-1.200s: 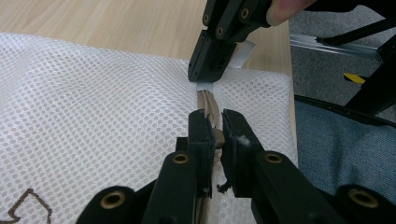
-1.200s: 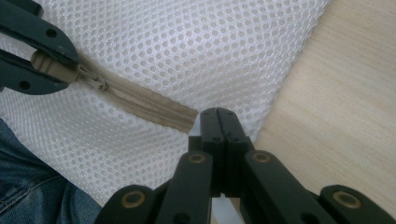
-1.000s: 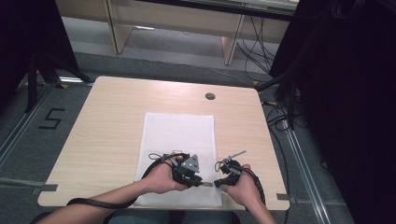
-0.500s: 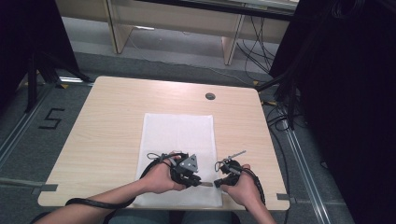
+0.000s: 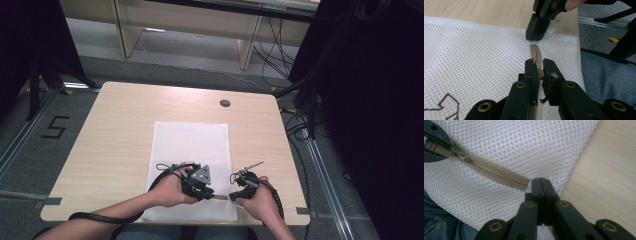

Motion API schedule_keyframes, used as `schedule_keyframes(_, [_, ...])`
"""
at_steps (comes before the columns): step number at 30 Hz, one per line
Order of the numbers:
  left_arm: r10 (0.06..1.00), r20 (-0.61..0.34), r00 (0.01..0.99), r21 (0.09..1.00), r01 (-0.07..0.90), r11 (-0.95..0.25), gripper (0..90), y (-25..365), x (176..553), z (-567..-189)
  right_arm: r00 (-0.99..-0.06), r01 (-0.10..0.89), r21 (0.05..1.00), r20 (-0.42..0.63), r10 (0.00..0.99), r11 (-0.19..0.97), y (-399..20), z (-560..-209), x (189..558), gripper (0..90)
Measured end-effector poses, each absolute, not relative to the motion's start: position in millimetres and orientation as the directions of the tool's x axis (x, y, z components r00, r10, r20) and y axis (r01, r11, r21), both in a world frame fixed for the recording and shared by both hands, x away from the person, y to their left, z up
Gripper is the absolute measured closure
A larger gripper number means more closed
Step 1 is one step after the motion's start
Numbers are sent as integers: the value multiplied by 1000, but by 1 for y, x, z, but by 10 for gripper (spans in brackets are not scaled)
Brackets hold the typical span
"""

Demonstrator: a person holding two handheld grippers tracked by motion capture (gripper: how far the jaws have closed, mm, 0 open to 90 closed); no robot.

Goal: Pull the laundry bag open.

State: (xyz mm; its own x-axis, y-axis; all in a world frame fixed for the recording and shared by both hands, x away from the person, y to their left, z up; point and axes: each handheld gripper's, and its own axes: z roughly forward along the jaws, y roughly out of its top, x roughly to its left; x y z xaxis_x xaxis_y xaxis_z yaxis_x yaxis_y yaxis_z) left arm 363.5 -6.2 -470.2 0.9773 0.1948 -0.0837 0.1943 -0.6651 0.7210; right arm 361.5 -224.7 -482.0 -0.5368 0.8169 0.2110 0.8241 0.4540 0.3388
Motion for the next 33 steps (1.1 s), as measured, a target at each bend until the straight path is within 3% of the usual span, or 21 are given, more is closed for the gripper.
schedule_keyframes(33, [186, -69, 980, 720, 178, -671, 822, 3, 363, -465, -536, 825, 339, 212, 817, 453, -225, -482, 362, 900])
